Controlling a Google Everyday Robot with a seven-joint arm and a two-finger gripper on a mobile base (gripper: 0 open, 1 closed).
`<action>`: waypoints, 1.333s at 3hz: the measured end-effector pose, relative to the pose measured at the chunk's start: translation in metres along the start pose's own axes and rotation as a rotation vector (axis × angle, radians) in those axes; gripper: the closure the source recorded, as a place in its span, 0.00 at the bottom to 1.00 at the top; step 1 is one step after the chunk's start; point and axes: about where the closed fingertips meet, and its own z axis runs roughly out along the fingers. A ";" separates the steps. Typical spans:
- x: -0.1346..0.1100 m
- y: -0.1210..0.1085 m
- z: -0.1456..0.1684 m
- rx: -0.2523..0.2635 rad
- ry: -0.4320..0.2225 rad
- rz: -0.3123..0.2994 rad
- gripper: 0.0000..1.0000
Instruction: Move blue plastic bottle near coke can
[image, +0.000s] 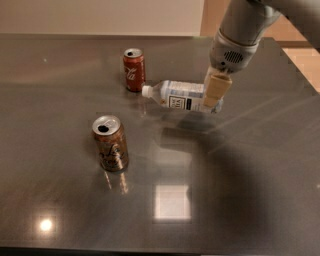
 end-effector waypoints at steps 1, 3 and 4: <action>-0.011 -0.023 0.009 -0.001 -0.009 0.001 1.00; -0.023 -0.063 0.030 -0.005 -0.018 0.004 1.00; -0.025 -0.077 0.042 -0.012 -0.022 0.001 1.00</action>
Offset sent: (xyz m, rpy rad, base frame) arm 0.0711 0.0103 -0.0127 0.0090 0.0269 -0.0015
